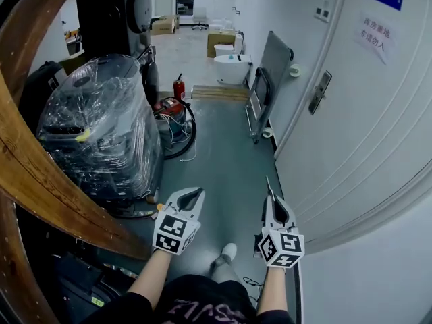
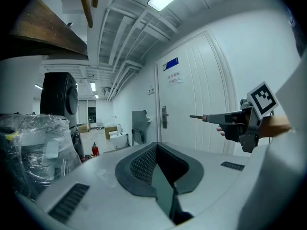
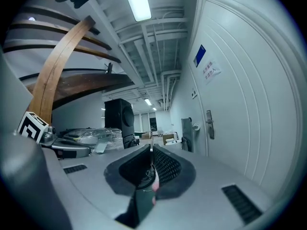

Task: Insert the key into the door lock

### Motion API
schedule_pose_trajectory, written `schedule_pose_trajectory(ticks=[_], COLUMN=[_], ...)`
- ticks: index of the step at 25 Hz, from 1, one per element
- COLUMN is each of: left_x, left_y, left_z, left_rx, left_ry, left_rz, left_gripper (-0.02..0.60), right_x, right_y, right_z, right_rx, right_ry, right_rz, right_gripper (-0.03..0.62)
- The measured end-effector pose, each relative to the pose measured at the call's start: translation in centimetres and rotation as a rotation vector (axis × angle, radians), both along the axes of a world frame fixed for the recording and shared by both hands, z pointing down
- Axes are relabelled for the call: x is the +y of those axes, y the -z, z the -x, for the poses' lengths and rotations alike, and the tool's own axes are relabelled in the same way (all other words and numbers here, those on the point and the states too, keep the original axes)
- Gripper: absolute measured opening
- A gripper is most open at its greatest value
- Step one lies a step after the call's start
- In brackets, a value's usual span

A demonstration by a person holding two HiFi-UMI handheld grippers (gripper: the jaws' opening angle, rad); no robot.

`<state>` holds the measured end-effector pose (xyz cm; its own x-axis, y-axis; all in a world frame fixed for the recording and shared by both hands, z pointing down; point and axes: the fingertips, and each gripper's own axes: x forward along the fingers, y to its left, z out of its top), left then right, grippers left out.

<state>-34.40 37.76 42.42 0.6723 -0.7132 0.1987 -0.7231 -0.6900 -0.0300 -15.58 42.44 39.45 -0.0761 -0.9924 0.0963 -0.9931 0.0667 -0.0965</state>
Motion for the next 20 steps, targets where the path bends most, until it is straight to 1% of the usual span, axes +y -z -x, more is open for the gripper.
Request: schedule_pose_trajectory(ticks=[3, 9, 15, 20], left_x=[-1.8, -6.1, -11.9, -17.0], left_y=[-0.1, -1.2, -2.0, -3.1], left_z=[-0.6, -3.0, -6.8, -10.4], left_rx=[-0.001, -0.006, -0.017, -0.04], left_ry=[-0.004, -0.013, -0.039, -0.054], left_rz=[-0.004, -0.002, 0.005, 0.026], left_gripper=[0.011, 0.012, 0.012, 0.011], right_x=[-1.6, -6.2, -11.8, -16.9], right_y=[-0.4, -1.2, -2.1, -2.9], right_z=[-1.0, -3.1, -6.6, -10.4], right_rx=[-0.021, -0.017, -0.01, -0.045], right_ry=[-0.015, -0.018, -0.035, -0.048], right_rz=[-0.007, -0.012, -0.006, 0.001], right_gripper=[0.08, 0.08, 0.08, 0.08])
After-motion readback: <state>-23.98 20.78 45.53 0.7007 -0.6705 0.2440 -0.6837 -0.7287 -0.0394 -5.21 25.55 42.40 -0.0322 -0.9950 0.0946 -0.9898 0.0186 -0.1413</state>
